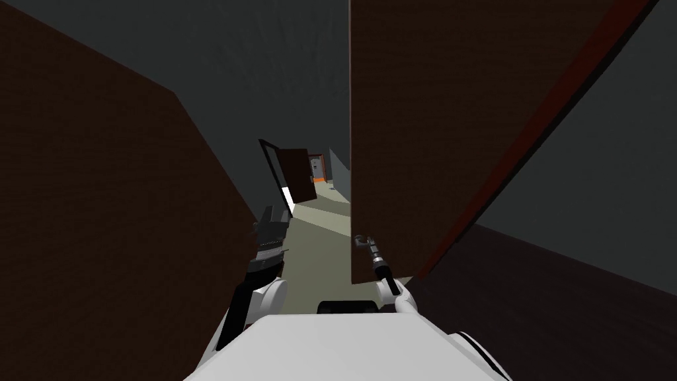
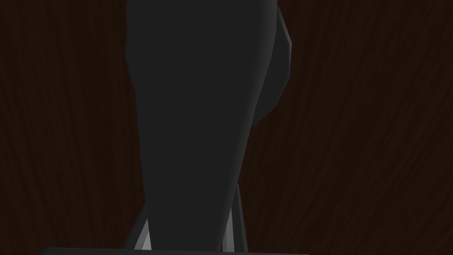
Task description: Push the door open
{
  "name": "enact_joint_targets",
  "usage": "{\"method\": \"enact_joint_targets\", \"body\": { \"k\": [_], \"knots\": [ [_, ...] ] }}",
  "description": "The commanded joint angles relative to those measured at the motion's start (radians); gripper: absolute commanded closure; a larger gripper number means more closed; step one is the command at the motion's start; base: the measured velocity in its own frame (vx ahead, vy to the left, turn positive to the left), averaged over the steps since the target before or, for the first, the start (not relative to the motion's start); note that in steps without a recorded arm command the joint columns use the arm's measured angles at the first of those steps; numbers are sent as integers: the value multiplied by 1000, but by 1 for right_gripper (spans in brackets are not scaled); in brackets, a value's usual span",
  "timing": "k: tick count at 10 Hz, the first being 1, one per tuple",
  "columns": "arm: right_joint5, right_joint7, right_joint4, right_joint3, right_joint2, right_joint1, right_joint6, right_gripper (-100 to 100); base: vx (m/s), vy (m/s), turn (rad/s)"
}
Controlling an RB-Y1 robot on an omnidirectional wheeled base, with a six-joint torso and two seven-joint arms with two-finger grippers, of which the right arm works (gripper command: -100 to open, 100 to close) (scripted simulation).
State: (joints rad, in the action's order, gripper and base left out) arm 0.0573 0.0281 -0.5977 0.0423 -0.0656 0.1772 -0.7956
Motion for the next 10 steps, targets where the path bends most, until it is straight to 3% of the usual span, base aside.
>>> {"method": "enact_joint_targets", "body": {
  "k": [1, 5, 10],
  "knots": [
    [10, 7, 29, -19, -3, 24, -22, 100, 119, 87, -54],
    [34, 21, 29, -63, 11, 25, -19, 100, 147, 102, -65],
    [57, 35, 29, -106, 43, 27, -16, 100, 165, 109, -67]
  ]
}}
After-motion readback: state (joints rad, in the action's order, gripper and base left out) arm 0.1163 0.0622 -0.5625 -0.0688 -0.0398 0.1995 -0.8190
